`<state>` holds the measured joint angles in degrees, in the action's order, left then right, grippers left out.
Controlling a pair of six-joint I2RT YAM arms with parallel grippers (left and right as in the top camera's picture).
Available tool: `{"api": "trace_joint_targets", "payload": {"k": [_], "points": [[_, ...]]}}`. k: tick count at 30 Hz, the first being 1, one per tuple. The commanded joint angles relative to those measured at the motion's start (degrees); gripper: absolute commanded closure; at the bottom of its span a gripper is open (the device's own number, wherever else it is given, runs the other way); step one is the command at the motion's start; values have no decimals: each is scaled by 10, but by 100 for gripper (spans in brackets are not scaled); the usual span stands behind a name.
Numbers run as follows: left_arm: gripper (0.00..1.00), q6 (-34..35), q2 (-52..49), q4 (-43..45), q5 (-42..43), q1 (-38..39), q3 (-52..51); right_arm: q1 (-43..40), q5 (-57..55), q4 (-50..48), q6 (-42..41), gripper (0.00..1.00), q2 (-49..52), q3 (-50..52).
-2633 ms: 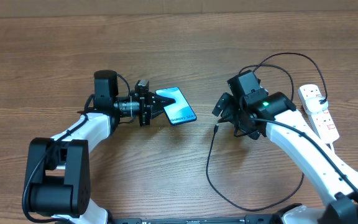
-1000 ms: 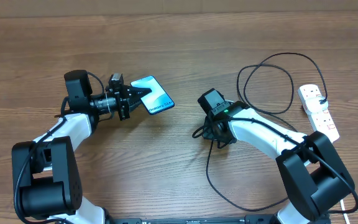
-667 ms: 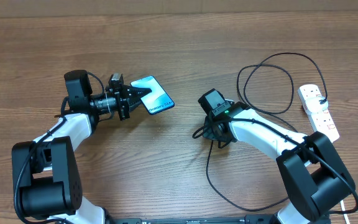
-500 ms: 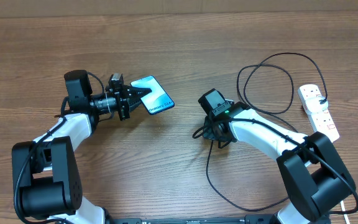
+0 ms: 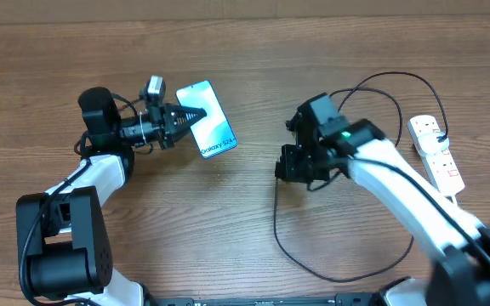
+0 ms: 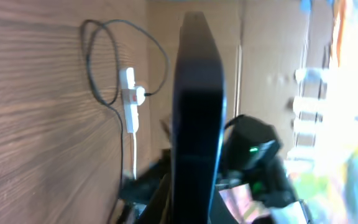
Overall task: Plug charger to phone and switch on socket
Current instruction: 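Lower the right gripper onto the black USB-C plug and close on it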
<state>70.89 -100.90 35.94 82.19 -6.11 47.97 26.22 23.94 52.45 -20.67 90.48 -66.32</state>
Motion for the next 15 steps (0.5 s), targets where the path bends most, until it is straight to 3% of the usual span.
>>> {"api": "trace_joint_targets", "payload": {"k": [1,6,15], "points": [[96,20,9,60,71,2,18,17,110,31,75,96,-59,-16],[96,19,9,99,84,6,35,56,193,33,123,96,-66,-16],[96,-7,9,111,84,35,37,111,199,-26,134,96,-57,-16]]}}
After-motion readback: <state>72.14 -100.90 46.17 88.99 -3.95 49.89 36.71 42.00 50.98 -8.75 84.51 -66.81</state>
